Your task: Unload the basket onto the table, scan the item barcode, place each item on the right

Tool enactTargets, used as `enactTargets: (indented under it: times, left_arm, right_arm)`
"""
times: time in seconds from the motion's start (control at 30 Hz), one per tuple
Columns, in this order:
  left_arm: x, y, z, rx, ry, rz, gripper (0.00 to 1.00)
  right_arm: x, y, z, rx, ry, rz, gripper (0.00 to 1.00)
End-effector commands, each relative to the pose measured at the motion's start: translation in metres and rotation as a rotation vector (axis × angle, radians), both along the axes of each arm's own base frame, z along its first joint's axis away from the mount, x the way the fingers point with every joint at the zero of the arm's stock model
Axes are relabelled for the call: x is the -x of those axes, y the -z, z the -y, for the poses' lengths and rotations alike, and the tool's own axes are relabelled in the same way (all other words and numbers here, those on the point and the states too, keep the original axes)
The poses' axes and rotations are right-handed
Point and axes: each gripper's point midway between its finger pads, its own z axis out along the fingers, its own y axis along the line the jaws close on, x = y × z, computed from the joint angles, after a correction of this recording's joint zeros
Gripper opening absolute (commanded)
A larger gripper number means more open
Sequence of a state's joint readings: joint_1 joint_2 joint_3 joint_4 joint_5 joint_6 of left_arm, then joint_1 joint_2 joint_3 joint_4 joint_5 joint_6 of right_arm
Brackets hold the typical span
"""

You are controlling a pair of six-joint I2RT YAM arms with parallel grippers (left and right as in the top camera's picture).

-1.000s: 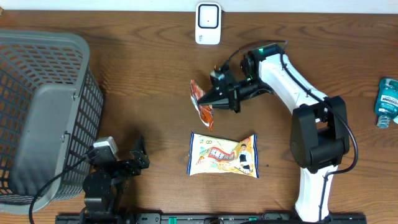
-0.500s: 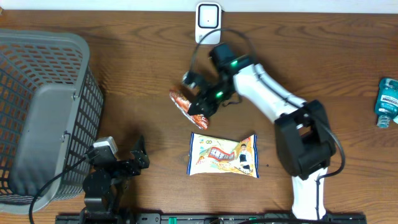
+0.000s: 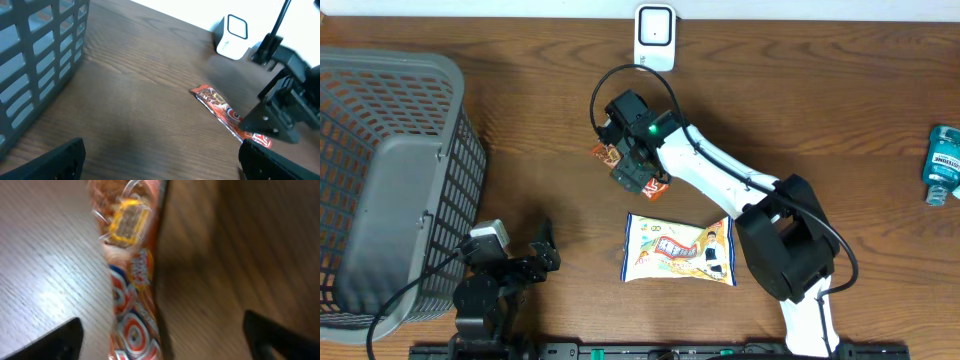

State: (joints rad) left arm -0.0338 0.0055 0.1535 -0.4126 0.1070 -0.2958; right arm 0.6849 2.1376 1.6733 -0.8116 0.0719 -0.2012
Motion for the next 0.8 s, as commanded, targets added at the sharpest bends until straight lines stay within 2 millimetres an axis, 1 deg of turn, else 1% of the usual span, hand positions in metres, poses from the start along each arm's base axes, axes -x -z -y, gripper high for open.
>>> enactTargets:
  times: [0.0, 0.03, 0.07, 0.17, 0.23, 0.3, 0.37, 0.47, 0.53, 0.63, 0.7, 0.77]
  left_arm:
    - [0.000, 0.002, 0.001, 0.012, 0.002, -0.004, 0.98]
    - [0.000, 0.002, 0.001, 0.012, 0.002, -0.004, 0.98]
    - [0.000, 0.002, 0.001, 0.012, 0.002, -0.004, 0.98]
    - [0.000, 0.002, 0.001, 0.012, 0.002, -0.004, 0.98]
    - [0.000, 0.002, 0.001, 0.012, 0.002, -0.004, 0.98]
    - [0.000, 0.002, 0.001, 0.012, 0.002, -0.004, 0.98]
    - [0.000, 0.002, 0.001, 0.012, 0.002, -0.004, 0.98]
    - [0.000, 0.002, 0.001, 0.012, 0.002, -0.004, 0.98]
    - [0.000, 0.002, 0.001, 0.012, 0.002, -0.004, 0.98]
    - [0.000, 0.002, 0.001, 0.012, 0.002, -0.004, 0.98]
    - [0.000, 0.002, 0.001, 0.012, 0.002, -0.004, 0.98]
    - [0.000, 0.002, 0.001, 0.012, 0.002, -0.004, 0.98]
  right_arm:
    - [-0.016, -0.032, -0.015, -0.059, 0.076, 0.056, 0.82]
    - [-0.011, -0.033, -0.022, -0.081, 0.060, 0.040, 0.73]
    - [-0.008, -0.032, -0.025, -0.084, 0.051, 0.035, 0.66]
    - [-0.003, -0.021, -0.028, -0.035, 0.029, 0.062, 0.63]
    - [0.001, -0.011, -0.031, -0.009, 0.019, 0.078, 0.55]
    - [0.004, -0.002, -0.033, 0.019, 0.009, 0.097, 0.54]
    - [0.003, 0.005, -0.037, 0.058, 0.004, 0.142, 0.56]
    - [0.004, 0.008, -0.049, 0.074, -0.013, 0.190, 0.56]
    - [0.005, 0.008, -0.054, 0.077, -0.020, 0.212, 0.55]
    - [-0.005, 0.014, -0.052, 0.109, 0.000, 0.261, 0.51]
    - [-0.009, 0.022, -0.048, 0.138, 0.011, 0.278, 0.48]
    - [-0.011, 0.035, -0.044, 0.173, 0.015, 0.279, 0.46]
